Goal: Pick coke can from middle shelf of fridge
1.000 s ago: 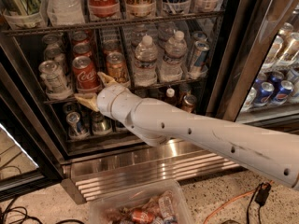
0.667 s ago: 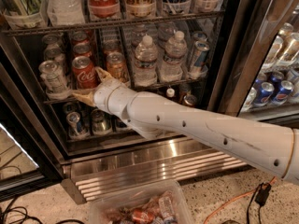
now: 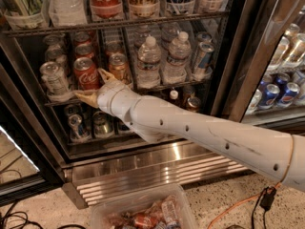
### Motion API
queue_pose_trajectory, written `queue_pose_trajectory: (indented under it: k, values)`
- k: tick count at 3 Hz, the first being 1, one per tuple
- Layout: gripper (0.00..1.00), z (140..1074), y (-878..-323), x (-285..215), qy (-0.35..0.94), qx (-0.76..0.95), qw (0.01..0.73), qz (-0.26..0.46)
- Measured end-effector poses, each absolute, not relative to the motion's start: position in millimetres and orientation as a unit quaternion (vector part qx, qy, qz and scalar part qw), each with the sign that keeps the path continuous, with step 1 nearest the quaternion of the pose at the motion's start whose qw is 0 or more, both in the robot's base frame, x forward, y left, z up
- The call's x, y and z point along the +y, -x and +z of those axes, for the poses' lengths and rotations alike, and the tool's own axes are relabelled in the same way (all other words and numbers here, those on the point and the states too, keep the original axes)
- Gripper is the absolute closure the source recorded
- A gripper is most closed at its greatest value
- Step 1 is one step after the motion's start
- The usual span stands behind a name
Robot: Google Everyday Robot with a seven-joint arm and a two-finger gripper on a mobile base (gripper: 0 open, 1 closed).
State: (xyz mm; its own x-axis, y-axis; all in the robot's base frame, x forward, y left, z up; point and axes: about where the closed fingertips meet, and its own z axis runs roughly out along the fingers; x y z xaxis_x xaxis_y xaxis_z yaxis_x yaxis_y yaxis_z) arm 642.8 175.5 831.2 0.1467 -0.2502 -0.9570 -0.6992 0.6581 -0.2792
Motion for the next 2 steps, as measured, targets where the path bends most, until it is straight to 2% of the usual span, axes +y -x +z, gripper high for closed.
queue_pose_trajectory:
  k: [2]
  values:
    - [0.33, 824.3, -656.7, 183.9, 0.357, 0.624, 0.669, 0.189]
